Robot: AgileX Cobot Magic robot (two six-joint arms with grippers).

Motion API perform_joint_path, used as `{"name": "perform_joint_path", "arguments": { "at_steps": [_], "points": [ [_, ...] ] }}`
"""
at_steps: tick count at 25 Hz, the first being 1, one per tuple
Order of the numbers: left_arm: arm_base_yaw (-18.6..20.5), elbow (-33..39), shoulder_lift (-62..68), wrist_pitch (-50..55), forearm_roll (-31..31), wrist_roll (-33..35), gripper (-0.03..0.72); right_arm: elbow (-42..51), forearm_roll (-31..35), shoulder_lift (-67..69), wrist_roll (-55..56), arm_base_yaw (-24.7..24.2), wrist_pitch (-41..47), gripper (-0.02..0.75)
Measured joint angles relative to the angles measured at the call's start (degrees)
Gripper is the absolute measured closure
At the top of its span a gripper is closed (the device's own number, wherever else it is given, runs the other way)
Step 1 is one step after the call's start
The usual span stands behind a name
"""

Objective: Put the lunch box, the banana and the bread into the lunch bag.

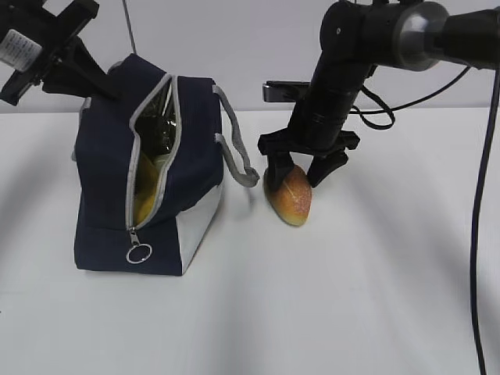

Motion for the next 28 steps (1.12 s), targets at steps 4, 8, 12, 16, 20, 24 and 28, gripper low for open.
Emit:
{"name": "perform_joint_path", "arguments": {
  "at_steps": [4, 8, 12, 16, 20, 24, 28],
  "points": [
    [0.0, 0.0, 0.0, 0.0, 0.0, 0.0, 0.691, 0.0, 0.4, 0.0, 0.0, 0.0, -1.2, 0.243],
    [0.0, 0.0, 0.0, -0.1, 0.0, 0.0, 0.691, 0.0, 0.2, 0.5, 0.0, 0.0, -1.3, 0.251],
    [0.0, 0.0, 0.0, -0.1, 0.0, 0.0, 0.691, -0.1, 0.4, 1.2, 0.0, 0.0, -1.6, 0.147],
    [0.0, 0.0, 0.0, -0.1, 0.0, 0.0, 0.691, -0.1, 0.4, 1.5, 0.0, 0.0, -2.2, 0.108],
    [0.0, 0.0, 0.0, -0.1, 0.0, 0.0, 0.691, -0.1, 0.7, 1.7, 0.0, 0.0, -3.9, 0.104],
    [0.0, 0.0, 0.0, -0.1, 0.0, 0.0, 0.691, -0.1, 0.8, 1.7, 0.0, 0.0, -5.4, 0.108],
    [0.0, 0.0, 0.0, -0.1, 0.0, 0.0, 0.691, -0.1, 0.8, 1.8, 0.0, 0.0, -5.8, 0.138]
  ]
}}
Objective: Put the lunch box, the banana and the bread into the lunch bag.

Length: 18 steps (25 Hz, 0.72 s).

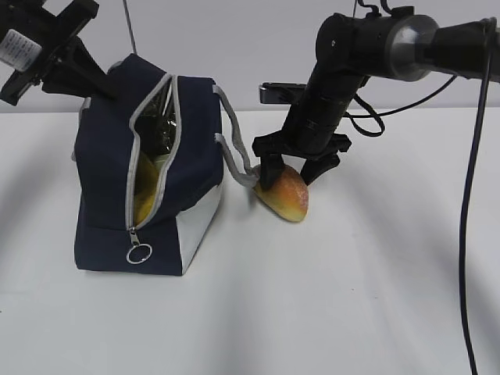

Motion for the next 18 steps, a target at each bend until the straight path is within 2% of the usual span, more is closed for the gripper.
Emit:
{"name": "perform_joint_path", "arguments": {
  "at_steps": [8, 13, 18],
  "points": [
    [0.0, 0.0, 0.0, 0.0, 0.0, 0.0, 0.691, 0.0, -0.2, 0.5, -0.1, 0.0, 0.5, 0.177],
    [0.0, 0.0, 0.0, 0.0, 0.0, 0.0, 0.691, -0.6, -0.2, 1.1, -0.1, 0.0, 1.3, 0.269],
    [0.0, 0.0, 0.0, 0.0, 0.0, 0.0, 0.691, -1.5, -0.9, 1.1, -0.1, 0.0, 2.1, 0.311]
  ]
}}
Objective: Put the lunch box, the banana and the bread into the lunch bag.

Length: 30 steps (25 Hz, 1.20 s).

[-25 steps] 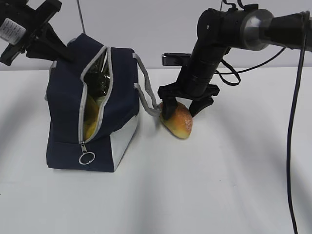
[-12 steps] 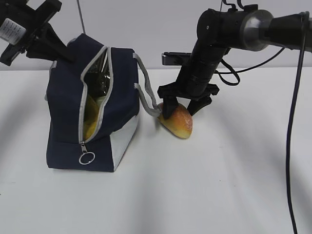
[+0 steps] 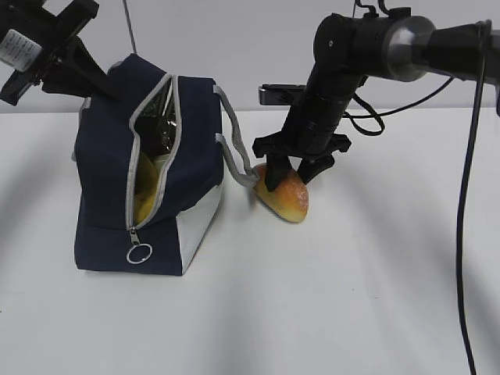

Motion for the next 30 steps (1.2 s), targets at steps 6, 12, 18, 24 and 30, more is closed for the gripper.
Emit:
{"name": "perform_joint_path", "arguments": {
  "at_steps": [6, 12, 18, 24, 30],
  "points": [
    [0.0, 0.0, 0.0, 0.0, 0.0, 0.0, 0.691, -4.1, -5.3, -1.0, 0.0, 0.1, 4.8, 0.319],
    [0.0, 0.0, 0.0, 0.0, 0.0, 0.0, 0.691, -5.3, -11.2, -6.2, 1.5, 0.1, 5.4, 0.321],
    [0.0, 0.0, 0.0, 0.0, -0.2, 0.0, 0.691, -5.3, -10.0, -14.2, 1.6, 0.1, 5.9, 0.322],
    [0.0, 0.0, 0.0, 0.0, -1.9, 0.0, 0.691, -5.4, -0.1, -21.3, 1.1, 1.6, 6.4, 0.323],
    [0.0, 0.0, 0.0, 0.1, -3.3, 0.0, 0.691, -5.4, 8.1, -21.8, 0.7, 5.9, 6.7, 0.323]
  ]
}}
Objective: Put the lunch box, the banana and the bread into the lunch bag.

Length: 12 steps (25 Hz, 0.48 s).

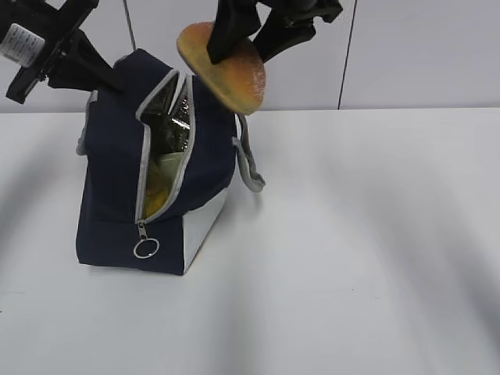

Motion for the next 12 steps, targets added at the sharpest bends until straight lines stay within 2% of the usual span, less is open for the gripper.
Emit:
{"name": "perform_joint_path", "arguments": {
  "at_steps": [6, 12],
  "points": [
    [0.0, 0.0, 0.0, 0.4, -0.4, 0.0, 0.691, 0.0, 1.7, 3.9, 0.0, 3.4, 0.0, 0.323],
    [0.0, 0.0, 0.0, 0.8, -0.5, 0.0, 0.691, 0.0, 3.0, 9.0, 0.0, 3.8, 0.0, 0.323]
  ]
}}
